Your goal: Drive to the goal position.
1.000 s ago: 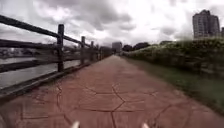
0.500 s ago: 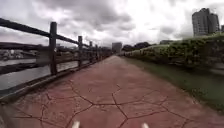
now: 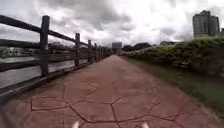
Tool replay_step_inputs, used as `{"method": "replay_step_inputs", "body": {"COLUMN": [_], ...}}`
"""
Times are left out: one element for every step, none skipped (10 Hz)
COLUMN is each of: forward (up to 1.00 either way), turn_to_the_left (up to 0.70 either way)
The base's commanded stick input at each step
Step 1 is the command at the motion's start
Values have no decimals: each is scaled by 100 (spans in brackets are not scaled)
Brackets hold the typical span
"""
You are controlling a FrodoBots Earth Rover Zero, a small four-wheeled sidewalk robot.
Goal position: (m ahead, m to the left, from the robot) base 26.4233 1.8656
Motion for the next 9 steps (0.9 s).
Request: {"method": "replay_step_inputs", "body": {"forward": [70,70,70,70,70,70,70,70,70], "turn_to_the_left": [0,0,0,0,0,0,0,0,0]}}
